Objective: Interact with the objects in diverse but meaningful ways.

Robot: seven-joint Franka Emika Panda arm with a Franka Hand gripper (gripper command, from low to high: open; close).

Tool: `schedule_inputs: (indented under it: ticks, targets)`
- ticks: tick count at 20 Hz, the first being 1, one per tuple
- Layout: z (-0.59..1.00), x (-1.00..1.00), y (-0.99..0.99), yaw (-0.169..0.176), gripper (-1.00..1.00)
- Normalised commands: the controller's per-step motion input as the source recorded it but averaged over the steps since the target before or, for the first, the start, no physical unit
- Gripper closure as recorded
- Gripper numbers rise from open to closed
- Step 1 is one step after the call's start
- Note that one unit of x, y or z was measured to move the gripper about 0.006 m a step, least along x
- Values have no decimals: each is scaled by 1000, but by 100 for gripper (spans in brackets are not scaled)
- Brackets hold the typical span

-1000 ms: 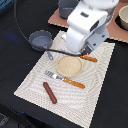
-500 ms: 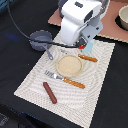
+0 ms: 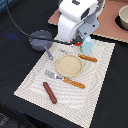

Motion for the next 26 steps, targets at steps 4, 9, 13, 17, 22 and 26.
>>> schedule_inputs:
  ticks: [4,9,13,17,22,26]
  targets:
    - [-124,-767,151,0,100]
    - [-341,-812,0,0,100]
    - [-223,-739,0,0,100]
    - [-174,-761,42,0,100]
    - [-143,-785,82,0,100]
    - [-117,-779,86,0,100]
